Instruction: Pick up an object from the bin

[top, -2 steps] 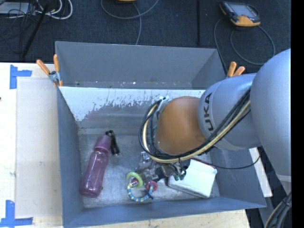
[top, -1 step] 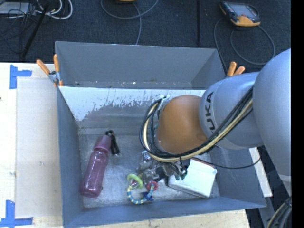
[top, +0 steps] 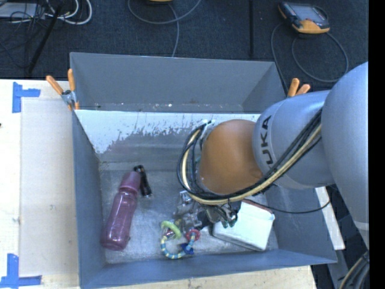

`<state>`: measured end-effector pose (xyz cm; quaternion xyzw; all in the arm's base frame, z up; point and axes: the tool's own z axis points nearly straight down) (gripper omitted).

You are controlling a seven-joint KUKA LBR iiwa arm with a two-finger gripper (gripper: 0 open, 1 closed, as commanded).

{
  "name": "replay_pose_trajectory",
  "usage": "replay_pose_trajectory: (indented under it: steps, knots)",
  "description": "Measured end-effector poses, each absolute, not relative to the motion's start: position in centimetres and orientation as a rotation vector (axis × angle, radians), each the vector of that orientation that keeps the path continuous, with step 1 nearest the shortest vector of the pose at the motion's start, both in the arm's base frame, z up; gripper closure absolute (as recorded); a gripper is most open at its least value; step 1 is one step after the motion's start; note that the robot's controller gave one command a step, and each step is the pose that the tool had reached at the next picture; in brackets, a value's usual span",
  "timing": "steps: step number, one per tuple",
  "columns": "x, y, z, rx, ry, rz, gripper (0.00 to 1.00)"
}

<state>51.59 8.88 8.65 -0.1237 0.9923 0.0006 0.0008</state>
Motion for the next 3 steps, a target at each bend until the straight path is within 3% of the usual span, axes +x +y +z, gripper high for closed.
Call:
replay_pose_trajectory:
  steps: [3]
  knots:
    - [51.4, 8.9, 12.5, -0.388, 3.121, 0.0, 1.0]
